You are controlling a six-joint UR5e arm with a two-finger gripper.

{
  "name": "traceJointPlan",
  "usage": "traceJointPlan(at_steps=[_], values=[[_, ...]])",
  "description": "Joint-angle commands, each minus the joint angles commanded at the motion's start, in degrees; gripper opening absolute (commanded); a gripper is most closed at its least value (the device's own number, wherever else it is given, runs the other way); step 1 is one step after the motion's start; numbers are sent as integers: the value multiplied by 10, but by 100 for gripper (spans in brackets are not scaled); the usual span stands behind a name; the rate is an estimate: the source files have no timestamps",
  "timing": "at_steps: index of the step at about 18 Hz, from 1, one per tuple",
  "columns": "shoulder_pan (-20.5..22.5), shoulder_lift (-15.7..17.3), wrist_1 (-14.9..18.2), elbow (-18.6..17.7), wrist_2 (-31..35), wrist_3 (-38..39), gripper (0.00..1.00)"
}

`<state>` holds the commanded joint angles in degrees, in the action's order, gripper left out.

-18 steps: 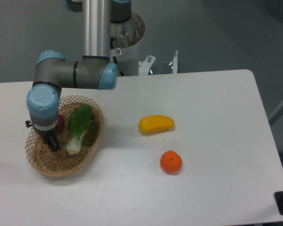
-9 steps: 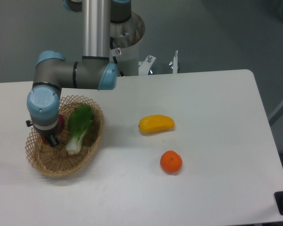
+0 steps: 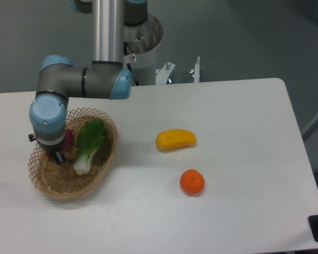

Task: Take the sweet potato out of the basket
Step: 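Lift the sweet potato up out of the basket, then carry the held sweet potato away from the basket toward the tangerine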

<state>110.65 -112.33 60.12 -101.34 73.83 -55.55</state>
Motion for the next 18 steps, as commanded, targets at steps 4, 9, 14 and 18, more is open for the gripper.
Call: traceJointPlan(at_steps=[4, 9, 14, 18], values=[[16, 11, 0, 22, -11, 2, 20], [50, 12, 0, 68, -6, 10, 20], [92, 13, -3, 120, 39, 18, 21], [129, 12, -2, 125, 77, 17, 20]])
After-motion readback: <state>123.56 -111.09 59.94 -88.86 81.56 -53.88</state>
